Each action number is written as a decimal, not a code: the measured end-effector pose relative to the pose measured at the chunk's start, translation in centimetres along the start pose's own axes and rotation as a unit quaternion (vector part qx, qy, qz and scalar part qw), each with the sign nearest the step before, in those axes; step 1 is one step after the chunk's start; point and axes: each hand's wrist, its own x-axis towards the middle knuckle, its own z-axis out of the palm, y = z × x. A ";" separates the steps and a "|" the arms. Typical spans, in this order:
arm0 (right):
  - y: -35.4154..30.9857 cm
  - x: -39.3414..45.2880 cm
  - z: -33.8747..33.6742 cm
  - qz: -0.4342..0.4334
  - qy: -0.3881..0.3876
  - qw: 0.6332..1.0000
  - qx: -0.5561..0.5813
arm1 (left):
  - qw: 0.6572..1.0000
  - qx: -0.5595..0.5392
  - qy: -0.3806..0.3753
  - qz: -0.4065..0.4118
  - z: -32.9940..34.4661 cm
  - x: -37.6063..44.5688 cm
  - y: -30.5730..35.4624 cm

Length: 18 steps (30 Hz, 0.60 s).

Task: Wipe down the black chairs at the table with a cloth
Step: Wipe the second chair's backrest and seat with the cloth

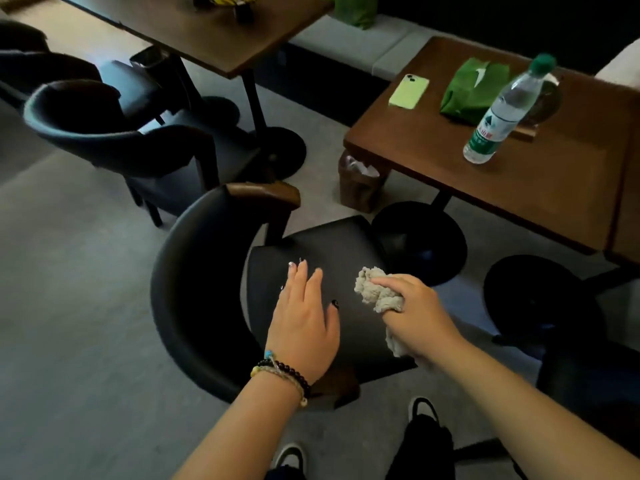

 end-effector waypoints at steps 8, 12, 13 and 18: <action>-9.1 -5.9 6.2 0.060 0.090 0.990 0.085 | 0.996 0.002 -0.051 0.071 -7.7 -4.1 -7.4; -9.7 -6.6 9.5 0.146 0.095 0.977 0.122 | 0.990 0.036 -0.123 0.066 -7.5 -4.5 -10.6; -9.7 -6.8 10.3 0.165 0.085 0.975 0.123 | 0.987 0.043 -0.144 0.058 -7.2 -4.7 -11.2; -9.6 -8.2 14.1 0.254 0.116 0.949 0.145 | 0.963 0.072 -0.246 0.077 -5.7 -4.3 -14.1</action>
